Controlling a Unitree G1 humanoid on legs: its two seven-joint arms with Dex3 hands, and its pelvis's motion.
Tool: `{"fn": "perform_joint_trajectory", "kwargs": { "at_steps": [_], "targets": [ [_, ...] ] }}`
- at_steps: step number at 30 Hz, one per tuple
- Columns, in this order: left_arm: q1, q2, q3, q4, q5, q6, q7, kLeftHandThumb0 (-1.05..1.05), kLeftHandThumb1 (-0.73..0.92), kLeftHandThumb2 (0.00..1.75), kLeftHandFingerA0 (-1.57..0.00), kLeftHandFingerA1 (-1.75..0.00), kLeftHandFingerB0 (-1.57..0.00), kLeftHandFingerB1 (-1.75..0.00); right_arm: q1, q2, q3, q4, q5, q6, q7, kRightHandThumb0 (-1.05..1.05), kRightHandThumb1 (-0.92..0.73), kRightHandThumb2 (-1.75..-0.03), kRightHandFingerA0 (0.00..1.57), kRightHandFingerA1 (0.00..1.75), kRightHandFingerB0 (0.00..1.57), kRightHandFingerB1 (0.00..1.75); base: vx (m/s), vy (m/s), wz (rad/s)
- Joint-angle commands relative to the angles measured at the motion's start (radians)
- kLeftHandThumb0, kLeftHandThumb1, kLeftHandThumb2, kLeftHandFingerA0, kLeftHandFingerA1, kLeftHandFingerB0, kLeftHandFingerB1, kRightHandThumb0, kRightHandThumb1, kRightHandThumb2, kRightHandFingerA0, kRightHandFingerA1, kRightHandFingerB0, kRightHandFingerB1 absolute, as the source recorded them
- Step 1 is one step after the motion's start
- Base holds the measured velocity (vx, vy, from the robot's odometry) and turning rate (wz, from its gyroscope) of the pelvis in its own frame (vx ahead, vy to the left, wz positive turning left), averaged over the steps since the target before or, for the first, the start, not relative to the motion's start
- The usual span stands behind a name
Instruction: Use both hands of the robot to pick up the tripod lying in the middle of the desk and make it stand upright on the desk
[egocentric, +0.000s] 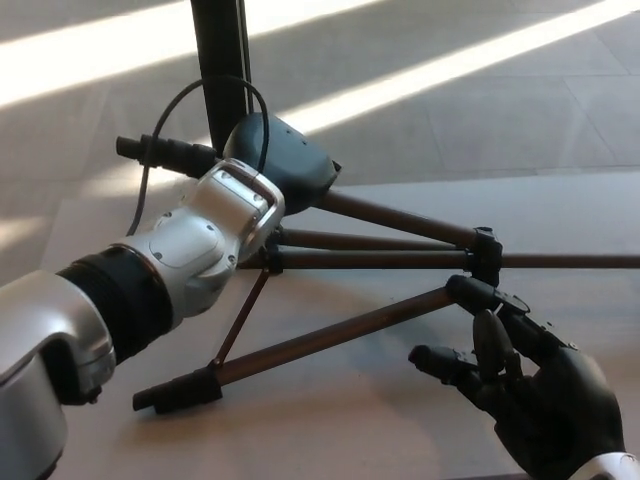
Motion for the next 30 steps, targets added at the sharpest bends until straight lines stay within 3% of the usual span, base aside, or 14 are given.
{"fn": "perform_joint_trajectory", "kwargs": {
  "at_steps": [1, 3, 4, 7, 8, 9, 10, 11, 14, 15, 18, 20, 21, 30],
  "targets": [
    [0.078, -0.039, -0.021, 0.050, 0.214, 0.026, 0.160, -0.58, 0.60, 0.63, -0.93, -1.61, -0.90, -1.10, 0.059, -0.002, 0.011, -0.047, -0.047, 0.022, -0.042, -0.64, -0.73, -0.62, 0.68, 0.93, 0.63, 0.57, 0.00, 0.000, 0.00],
    [0.103, -0.053, 0.019, 0.074, 0.190, 0.017, 0.220, -0.63, 0.58, 0.63, -0.87, -1.74, -0.82, -1.43, 0.065, 0.002, 0.003, -0.047, -0.039, 0.026, -0.043, -0.65, -0.72, -0.62, 0.67, 0.93, 0.63, 0.58, 0.00, 0.000, 0.00],
    [0.106, -0.056, 0.037, 0.072, 0.181, 0.020, 0.203, -0.52, 0.47, 0.90, -1.21, -1.41, -0.88, -1.14, 0.066, 0.003, 0.002, -0.042, -0.038, 0.022, -0.039, -0.65, -0.72, -0.62, 0.67, 0.94, 0.64, 0.59, 0.00, 0.000, 0.00],
    [0.110, -0.070, 0.063, 0.090, 0.204, 0.037, 0.233, -0.46, 0.52, 0.96, -1.20, -1.37, -0.89, -1.14, 0.064, 0.008, -0.005, -0.031, -0.029, 0.021, -0.034, -0.63, -0.71, -0.61, 0.70, 0.91, 0.64, 0.57, 0.00, 0.000, 0.00],
    [0.102, -0.077, 0.078, 0.096, 0.203, 0.031, 0.222, -0.36, 0.66, 0.63, -0.86, -1.69, -0.76, -1.11, 0.053, 0.009, -0.008, -0.026, -0.030, 0.022, -0.036, -0.64, -0.71, -0.61, 0.70, 0.93, 0.64, 0.57, 0.00, 0.000, 0.00],
    [0.110, -0.094, 0.151, 0.092, 0.146, 0.018, 0.224, -0.36, 0.48, 0.93, -1.14, -1.32, -0.84, -1.05, 0.044, 0.018, -0.003, -0.023, -0.032, 0.028, -0.045, -0.64, -0.72, -0.62, 0.71, 0.94, 0.64, 0.56, 0.00, 0.000, 0.00],
    [0.116, -0.094, 0.179, 0.092, 0.142, -0.007, 0.254, -0.32, 0.61, 0.64, -0.89, -1.68, -0.80, -1.30, 0.036, 0.024, 0.005, -0.020, -0.034, 0.030, -0.046, -0.63, -0.73, -0.62, 0.67, 0.93, 0.62, 0.56, 0.00, 0.000, 0.00],
    [0.120, -0.098, 0.201, 0.092, 0.145, -0.023, 0.261, -0.38, 0.45, 0.92, -1.16, -1.32, -0.87, -1.06, 0.025, 0.025, 0.011, -0.019, -0.038, 0.037, -0.049, -0.63, -0.74, -0.62, 0.68, 0.92, 0.61, 0.56, 0.00, 0.000, 0.00],
    [0.138, -0.118, 0.254, 0.099, 0.150, -0.044, 0.275, -0.33, 0.63, 0.63, -0.86, -1.66, -0.83, -1.24, -0.009, -0.003, 0.032, -0.012, -0.057, 0.071, -0.038, -0.66, -0.77, -0.63, 0.59, 0.88, 0.56, 0.52, 0.00, 0.000, 0.00],
    [0.141, -0.124, 0.262, 0.099, 0.154, -0.044, 0.268, -0.37, 0.46, 0.92, -1.15, -1.32, -0.88, -1.06, -0.026, -0.014, 0.041, -0.002, -0.067, 0.076, -0.031, -0.67, -0.79, -0.63, 0.56, 0.84, 0.55, 0.51, 0.00, 0.000, 0.00],
    [0.149, -0.133, 0.288, 0.104, 0.166, -0.062, 0.274, -0.32, 0.63, 0.65, -0.88, -1.71, -0.80, -1.33, -0.075, -0.019, 0.040, 0.035, -0.064, 0.107, -0.030, -0.68, -0.78, -0.63, 0.49, 0.76, 0.50, 0.49, 0.00, 0.000, 0.00],
    [0.150, -0.137, 0.296, 0.117, 0.181, -0.072, 0.292, -0.35, 0.44, 0.90, -1.17, -1.33, -0.89, -1.08, -0.118, -0.020, 0.032, 0.069, -0.053, 0.165, -0.042, -0.68, -0.77, -0.63, 0.40, 0.66, 0.45, 0.44, 0.00, 0.000, 0.00],
    [0.143, -0.137, 0.308, 0.128, 0.178, -0.083, 0.279, -0.31, 0.65, 0.64, -0.88, -1.70, -0.80, -1.33, -0.145, -0.026, 0.039, 0.102, -0.062, 0.174, -0.031, -0.69, -0.64, -1.02, 0.33, 0.66, 0.32, 0.54, 0.00, 0.000, 0.00],
    [0.132, -0.151, 0.386, 0.133, 0.161, -0.126, 0.216, -0.31, 0.68, 0.67, -0.88, -1.59, -0.80, -1.10, -0.346, -0.030, 0.034, 0.356, -0.129, 0.190, -0.030, -0.68, -0.72, -0.64, 0.25, 0.69, 0.41, 0.48, 0.00, 0.000, 0.00]
  ]
}}
